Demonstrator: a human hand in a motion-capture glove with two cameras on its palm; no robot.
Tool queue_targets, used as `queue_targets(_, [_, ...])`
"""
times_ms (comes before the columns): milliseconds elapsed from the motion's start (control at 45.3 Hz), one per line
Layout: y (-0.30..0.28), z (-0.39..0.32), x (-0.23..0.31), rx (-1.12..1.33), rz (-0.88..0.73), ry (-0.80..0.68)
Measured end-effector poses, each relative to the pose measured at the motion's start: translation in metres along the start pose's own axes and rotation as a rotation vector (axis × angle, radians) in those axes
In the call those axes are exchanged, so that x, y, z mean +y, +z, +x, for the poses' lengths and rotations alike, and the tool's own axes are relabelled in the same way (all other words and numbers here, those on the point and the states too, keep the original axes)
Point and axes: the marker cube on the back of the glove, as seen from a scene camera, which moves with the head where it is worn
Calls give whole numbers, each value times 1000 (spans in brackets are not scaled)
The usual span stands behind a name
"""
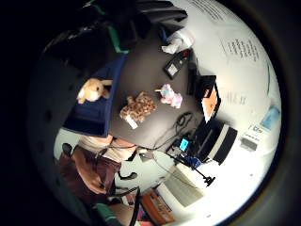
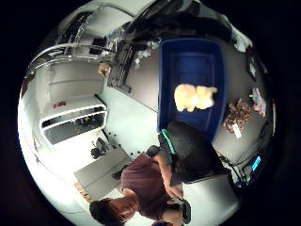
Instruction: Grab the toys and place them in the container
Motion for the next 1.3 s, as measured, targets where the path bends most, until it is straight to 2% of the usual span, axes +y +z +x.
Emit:
queue_targets(375, [16, 117, 68, 6, -43, 137])
queue_targets(552, [40, 154, 79, -36, -33, 163])
queue_targets(729, [108, 154, 48, -138, -74, 120])
queue_targets(950, [246, 155, 9, -193, -424, 147])
queue_targets(994, [262, 161, 10, -145, -394, 143])
queue_targets(1126, [276, 169, 5, -93, -169, 136])
queue_targets(1303, [276, 173, -3, -68, -29, 161])
